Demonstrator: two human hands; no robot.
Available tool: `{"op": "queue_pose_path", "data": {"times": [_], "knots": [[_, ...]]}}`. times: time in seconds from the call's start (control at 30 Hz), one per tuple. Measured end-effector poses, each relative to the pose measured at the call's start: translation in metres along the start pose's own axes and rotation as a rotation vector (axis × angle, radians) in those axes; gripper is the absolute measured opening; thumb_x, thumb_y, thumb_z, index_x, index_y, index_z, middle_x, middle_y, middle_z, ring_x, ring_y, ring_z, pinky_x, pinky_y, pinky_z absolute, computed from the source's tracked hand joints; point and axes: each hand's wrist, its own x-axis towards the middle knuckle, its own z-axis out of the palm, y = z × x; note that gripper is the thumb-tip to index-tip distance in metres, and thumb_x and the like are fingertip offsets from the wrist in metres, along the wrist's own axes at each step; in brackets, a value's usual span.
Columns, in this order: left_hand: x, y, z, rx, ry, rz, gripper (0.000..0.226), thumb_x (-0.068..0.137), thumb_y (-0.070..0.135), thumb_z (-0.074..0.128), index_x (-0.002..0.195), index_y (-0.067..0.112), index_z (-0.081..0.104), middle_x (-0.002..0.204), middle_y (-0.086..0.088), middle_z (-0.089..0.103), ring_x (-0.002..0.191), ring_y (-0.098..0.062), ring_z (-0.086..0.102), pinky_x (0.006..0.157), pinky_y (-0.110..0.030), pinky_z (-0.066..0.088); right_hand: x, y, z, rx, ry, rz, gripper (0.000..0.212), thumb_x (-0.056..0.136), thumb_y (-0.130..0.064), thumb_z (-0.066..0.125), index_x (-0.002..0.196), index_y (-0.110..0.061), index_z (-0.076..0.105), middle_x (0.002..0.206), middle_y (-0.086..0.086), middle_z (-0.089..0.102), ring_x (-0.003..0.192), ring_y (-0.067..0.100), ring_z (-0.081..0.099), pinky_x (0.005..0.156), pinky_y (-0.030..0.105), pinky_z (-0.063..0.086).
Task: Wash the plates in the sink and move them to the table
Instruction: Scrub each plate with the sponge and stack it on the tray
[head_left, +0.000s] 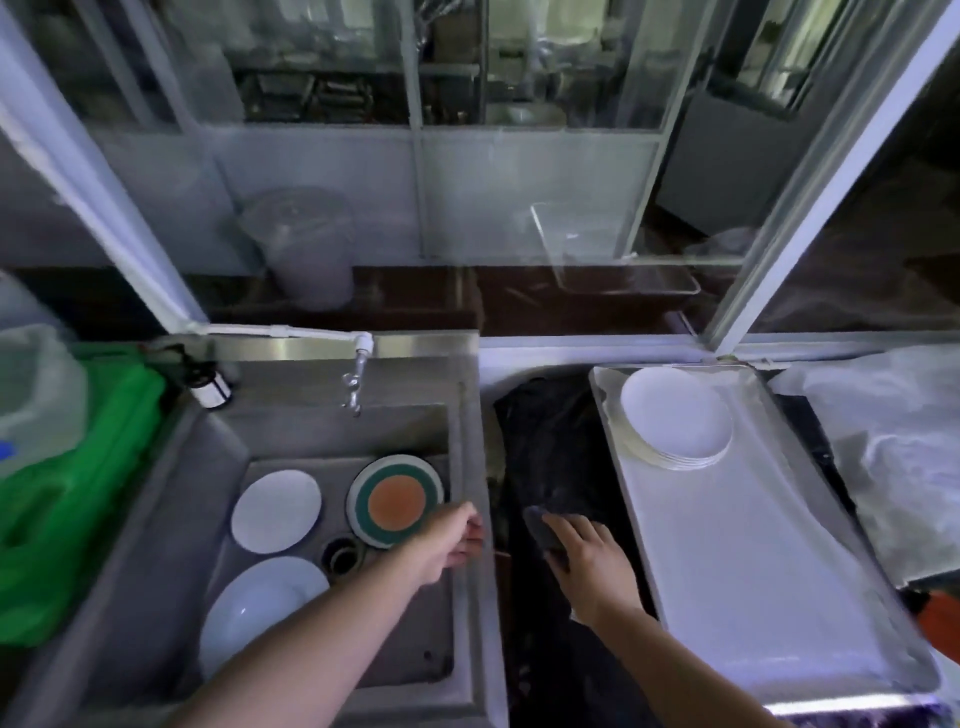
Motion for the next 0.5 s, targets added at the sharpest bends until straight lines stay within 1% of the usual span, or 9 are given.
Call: {"op": "queue_pose_path", "data": {"times": [0.07,0.13,0.2,0.23,0.3,0.37,0.43,0.5], "knots": [[-0.018,-0.024,-0.049,-0.038,0.077,-0.013,0.023,0.097,0.024,0.047,0.079,0.017,0.060,0.067,0.002,0.061,0.063,-0.016,0.057,0.065,-0.028,0.045,0.004,-0.044,0.015,-0.013,-0.083,-0.003,0.052,0.096,-0.034,0.059,0.146,-0.035,0.045,0.135,-0.007,0.057,0.113,0.026,0.057,0.088,0.037,0.053],[-0.034,-0.049,-0.094,-0.042,0.157,-0.032,0.030,0.098,0.026,0.045,0.072,0.018,0.058,0.057,0.004,0.053,0.051,-0.014,0.049,0.057,-0.023,0.041,0.007,-0.087,0.031,-0.008,-0.156,-0.008,0.050,0.100,-0.038,0.052,0.149,-0.036,0.041,0.141,-0.009,0.051,0.121,0.023,0.052,0.093,0.036,0.050],[-0.045,-0.069,-0.137,-0.031,0.214,-0.035,0.036,0.100,0.027,0.041,0.070,0.016,0.057,0.052,0.003,0.047,0.042,-0.013,0.039,0.049,-0.021,0.031,0.012,-0.124,0.046,-0.008,-0.203,-0.064,0.050,0.101,-0.039,0.051,0.149,-0.037,0.039,0.143,-0.010,0.049,0.124,0.023,0.049,0.096,0.036,0.050],[-0.047,-0.077,-0.156,-0.037,0.238,-0.033,0.038,0.101,0.028,0.040,0.070,0.015,0.058,0.051,0.003,0.045,0.040,-0.014,0.035,0.048,-0.022,0.027,0.015,-0.140,0.053,-0.008,-0.224,-0.091,0.051,0.101,-0.038,0.051,0.150,-0.037,0.039,0.144,-0.010,0.049,0.126,0.023,0.048,0.097,0.037,0.049],[-0.051,-0.089,-0.190,-0.052,0.285,-0.043,0.042,0.102,0.030,0.039,0.070,0.013,0.060,0.053,0.000,0.045,0.043,-0.016,0.033,0.050,-0.025,0.025,0.021,-0.165,0.065,-0.001,-0.279,-0.119,0.052,0.100,-0.036,0.052,0.150,-0.038,0.037,0.144,-0.010,0.048,0.128,0.023,0.047,0.094,0.039,0.051],[-0.052,-0.102,-0.216,-0.036,0.310,-0.063,0.046,0.104,0.033,0.038,0.072,0.010,0.062,0.056,-0.002,0.047,0.049,-0.018,0.036,0.053,-0.026,0.028,0.024,-0.184,0.077,-0.007,-0.346,-0.133,0.052,0.099,-0.036,0.052,0.148,-0.041,0.035,0.144,-0.009,0.047,0.127,0.024,0.048,0.090,0.041,0.052],[-0.053,-0.113,-0.235,-0.005,0.345,-0.083,0.053,0.106,0.036,0.037,0.071,0.008,0.066,0.058,-0.004,0.051,0.054,-0.019,0.042,0.054,-0.026,0.033,0.029,-0.198,0.087,-0.020,-0.393,-0.156,0.054,0.100,-0.035,0.052,0.149,-0.044,0.031,0.148,-0.010,0.043,0.129,0.026,0.046,0.092,0.042,0.052],[-0.049,-0.120,-0.252,0.065,0.379,-0.085,0.057,0.107,0.034,0.038,0.067,0.007,0.069,0.059,-0.006,0.058,0.057,-0.021,0.048,0.054,-0.024,0.037,0.038,-0.208,0.096,-0.026,-0.443,-0.180,0.054,0.101,-0.036,0.049,0.152,-0.043,0.030,0.153,-0.009,0.039,0.133,0.028,0.043,0.096,0.042,0.050]]}}
